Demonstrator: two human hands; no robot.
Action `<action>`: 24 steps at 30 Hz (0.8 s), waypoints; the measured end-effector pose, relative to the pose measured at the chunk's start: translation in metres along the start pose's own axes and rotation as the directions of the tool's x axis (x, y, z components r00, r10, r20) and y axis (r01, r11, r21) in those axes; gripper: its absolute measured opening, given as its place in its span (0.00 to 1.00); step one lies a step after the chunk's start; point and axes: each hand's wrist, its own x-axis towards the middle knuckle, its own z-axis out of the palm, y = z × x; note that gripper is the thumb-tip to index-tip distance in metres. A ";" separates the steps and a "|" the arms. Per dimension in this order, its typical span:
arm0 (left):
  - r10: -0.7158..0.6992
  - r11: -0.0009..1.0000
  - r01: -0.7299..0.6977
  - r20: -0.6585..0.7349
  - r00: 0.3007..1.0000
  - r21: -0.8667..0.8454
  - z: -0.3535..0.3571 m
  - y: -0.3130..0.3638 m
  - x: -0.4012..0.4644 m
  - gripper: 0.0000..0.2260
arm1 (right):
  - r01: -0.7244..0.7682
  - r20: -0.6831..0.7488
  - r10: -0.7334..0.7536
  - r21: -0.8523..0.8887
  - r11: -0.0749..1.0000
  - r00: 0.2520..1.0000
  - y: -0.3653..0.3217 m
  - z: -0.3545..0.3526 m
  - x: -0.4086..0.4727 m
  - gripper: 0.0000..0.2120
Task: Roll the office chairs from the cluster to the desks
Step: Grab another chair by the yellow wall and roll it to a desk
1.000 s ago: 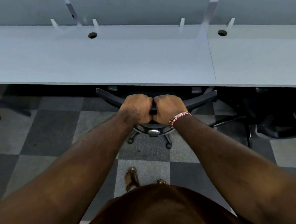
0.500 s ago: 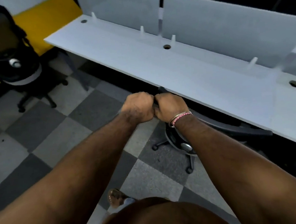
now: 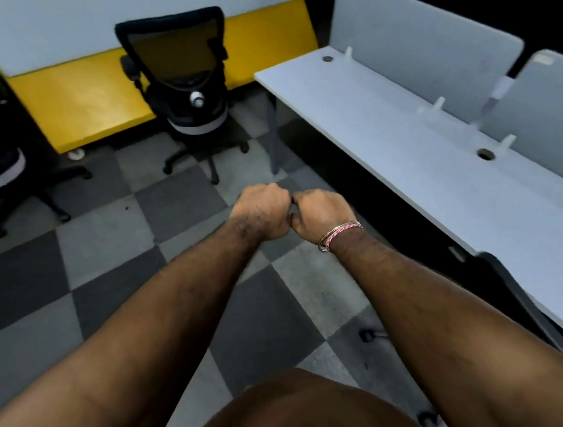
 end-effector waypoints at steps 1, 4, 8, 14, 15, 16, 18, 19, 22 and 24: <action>-0.020 1.000 0.020 0.015 1.000 0.007 -0.001 -0.014 0.000 0.09 | 0.020 -0.006 -0.020 0.000 1.000 1.000 -0.009 0.002 0.013 0.11; -0.081 0.997 0.081 0.022 0.996 0.014 0.000 -0.065 0.002 0.09 | 0.094 -0.012 -0.094 -0.018 0.995 0.995 -0.043 0.006 0.056 0.11; -0.180 0.984 0.180 0.052 0.982 0.007 0.005 -0.120 0.006 0.10 | 0.197 0.002 -0.197 -0.055 0.979 0.980 -0.080 0.008 0.108 0.12; -0.303 0.953 0.302 0.101 0.948 0.020 0.013 -0.182 0.035 0.07 | 0.296 0.023 -0.295 -0.042 0.954 0.955 -0.109 0.017 0.184 0.11; -0.321 0.947 0.320 0.109 0.941 0.020 0.015 -0.194 0.044 0.07 | 0.315 0.028 -0.314 -0.040 0.948 0.949 -0.112 0.019 0.200 0.11; -0.338 0.941 0.337 0.115 0.934 0.030 0.017 -0.203 0.054 0.07 | 0.331 0.031 -0.330 -0.043 0.943 0.943 -0.112 0.022 0.215 0.11; -0.373 0.928 0.371 0.117 0.920 0.045 0.018 -0.226 0.083 0.07 | 0.364 0.031 -0.363 -0.034 0.931 0.931 -0.110 0.028 0.258 0.11; -0.380 0.925 0.376 0.117 0.918 0.052 0.019 -0.235 0.094 0.06 | 0.374 0.031 -0.373 -0.027 0.927 0.927 -0.108 0.029 0.274 0.11; -0.408 0.913 0.404 0.105 0.907 0.058 0.013 -0.265 0.151 0.06 | 0.410 0.006 -0.410 -0.027 0.912 0.912 -0.096 0.029 0.346 0.12; -0.420 0.907 0.418 0.113 0.900 0.043 0.006 -0.279 0.181 0.05 | 0.424 0.002 -0.424 -0.018 0.905 0.906 -0.086 0.025 0.381 0.11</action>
